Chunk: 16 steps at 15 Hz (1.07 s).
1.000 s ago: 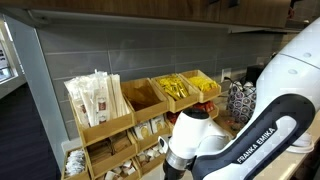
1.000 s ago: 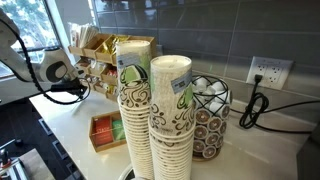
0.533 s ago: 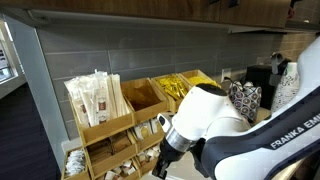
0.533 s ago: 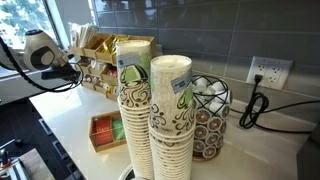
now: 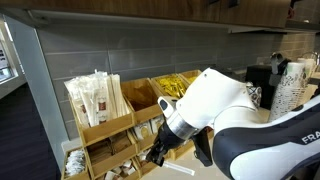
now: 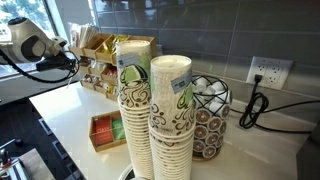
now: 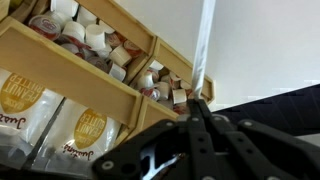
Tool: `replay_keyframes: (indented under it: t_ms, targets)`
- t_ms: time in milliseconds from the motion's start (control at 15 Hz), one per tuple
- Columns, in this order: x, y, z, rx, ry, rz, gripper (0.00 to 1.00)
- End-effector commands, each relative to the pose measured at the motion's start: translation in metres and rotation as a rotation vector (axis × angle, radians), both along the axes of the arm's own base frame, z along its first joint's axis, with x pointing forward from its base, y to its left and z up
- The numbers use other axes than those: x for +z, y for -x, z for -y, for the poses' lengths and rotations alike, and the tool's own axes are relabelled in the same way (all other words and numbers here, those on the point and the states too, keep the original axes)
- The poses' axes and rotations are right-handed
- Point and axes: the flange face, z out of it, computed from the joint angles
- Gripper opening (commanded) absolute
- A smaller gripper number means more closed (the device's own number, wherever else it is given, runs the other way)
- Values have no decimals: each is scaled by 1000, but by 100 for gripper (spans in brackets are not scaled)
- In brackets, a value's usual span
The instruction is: Put the straw on the counter onto the rack
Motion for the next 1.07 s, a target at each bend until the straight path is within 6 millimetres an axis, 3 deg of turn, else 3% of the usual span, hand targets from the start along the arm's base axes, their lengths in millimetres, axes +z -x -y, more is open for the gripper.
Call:
replay_keyframes:
  t_ms: [0,467,1000]
  targets:
    - [2,-3,0,0,-4,17,1]
    - [61,-5,-6,34,-239,339,1]
    - [96,-1,-5,46,-471,617,1]
